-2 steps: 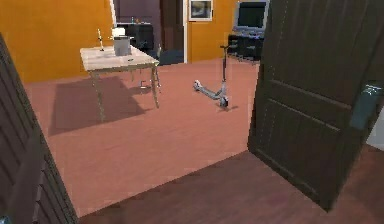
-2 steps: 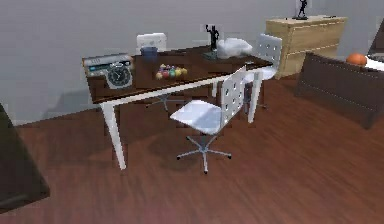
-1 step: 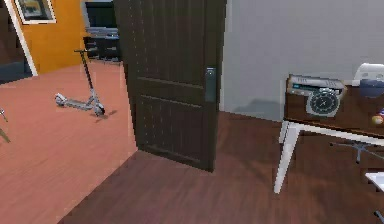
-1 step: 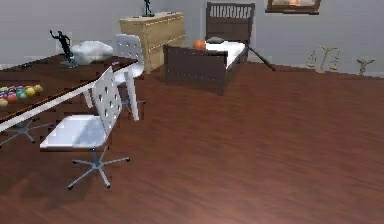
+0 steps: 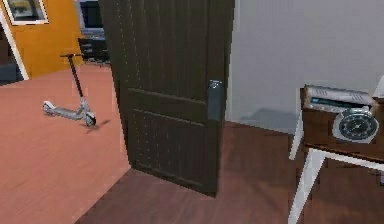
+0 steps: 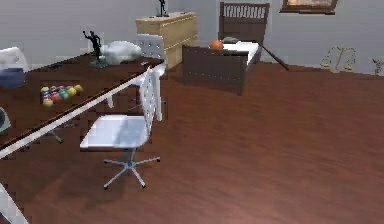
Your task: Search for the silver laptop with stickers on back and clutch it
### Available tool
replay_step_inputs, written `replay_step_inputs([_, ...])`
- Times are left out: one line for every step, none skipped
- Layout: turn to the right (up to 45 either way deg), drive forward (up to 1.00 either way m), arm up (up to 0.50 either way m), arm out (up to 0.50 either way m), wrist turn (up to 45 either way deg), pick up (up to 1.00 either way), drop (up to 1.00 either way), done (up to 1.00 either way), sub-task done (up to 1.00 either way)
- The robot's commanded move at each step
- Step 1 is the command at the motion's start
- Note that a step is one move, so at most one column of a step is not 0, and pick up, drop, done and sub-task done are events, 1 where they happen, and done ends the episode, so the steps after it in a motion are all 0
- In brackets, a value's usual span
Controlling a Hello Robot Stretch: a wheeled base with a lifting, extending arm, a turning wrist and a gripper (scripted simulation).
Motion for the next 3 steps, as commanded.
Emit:
replay_step_inputs([-33.0,0.00,0.00,0.00,0.0,0.00,0.00,0.00,0.00])
replay_step_inputs([0.0,1.00,0.00,0.00,0.0,0.00,0.00,0.00,0.00])
replay_step_inputs([0.0,1.00,0.00,0.00,0.0,0.00,0.00,0.00,0.00])
